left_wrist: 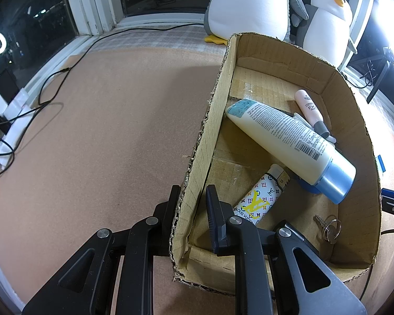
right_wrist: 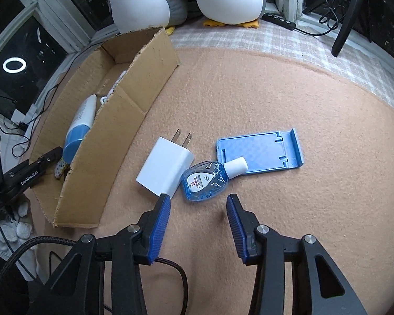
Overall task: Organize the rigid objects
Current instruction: 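Move the open right gripper to the blue eye-drop bottle, then grasp the blue eye-drop bottle with the right gripper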
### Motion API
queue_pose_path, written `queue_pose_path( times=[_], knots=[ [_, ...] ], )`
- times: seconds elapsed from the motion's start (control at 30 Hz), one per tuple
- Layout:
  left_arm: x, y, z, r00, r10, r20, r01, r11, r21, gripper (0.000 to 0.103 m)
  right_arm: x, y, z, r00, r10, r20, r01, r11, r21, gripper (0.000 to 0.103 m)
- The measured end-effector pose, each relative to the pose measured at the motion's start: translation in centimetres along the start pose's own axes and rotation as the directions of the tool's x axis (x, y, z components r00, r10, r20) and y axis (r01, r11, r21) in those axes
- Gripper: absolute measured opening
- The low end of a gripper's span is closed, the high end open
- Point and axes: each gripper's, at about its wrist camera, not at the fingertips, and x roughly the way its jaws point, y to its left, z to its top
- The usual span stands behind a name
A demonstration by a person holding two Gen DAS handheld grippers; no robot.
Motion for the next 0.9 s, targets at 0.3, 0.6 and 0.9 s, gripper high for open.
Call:
queue_pose_path(
  times=[0.3,0.6,0.9],
  knots=[
    [0.0,0.0,0.0,1.000,0.000,0.000,0.000,1.000,0.000,0.017,1.2,0.3,1.2,1.000,-0.017,0.004,0.017,1.000,-0.009,0.040],
    [0.0,0.0,0.0,1.000,0.000,0.000,0.000,1.000,0.000,0.017,2.3,2.1,2.2,0.996,-0.094,0.009,0.094,0.991,-0.093,0.040],
    [0.0,0.0,0.0,1.000,0.000,0.000,0.000,1.000,0.000,0.017,2.4,2.9,1.9,0.989,-0.148,-0.003,0.146,0.977,-0.154,0.032]
  ],
)
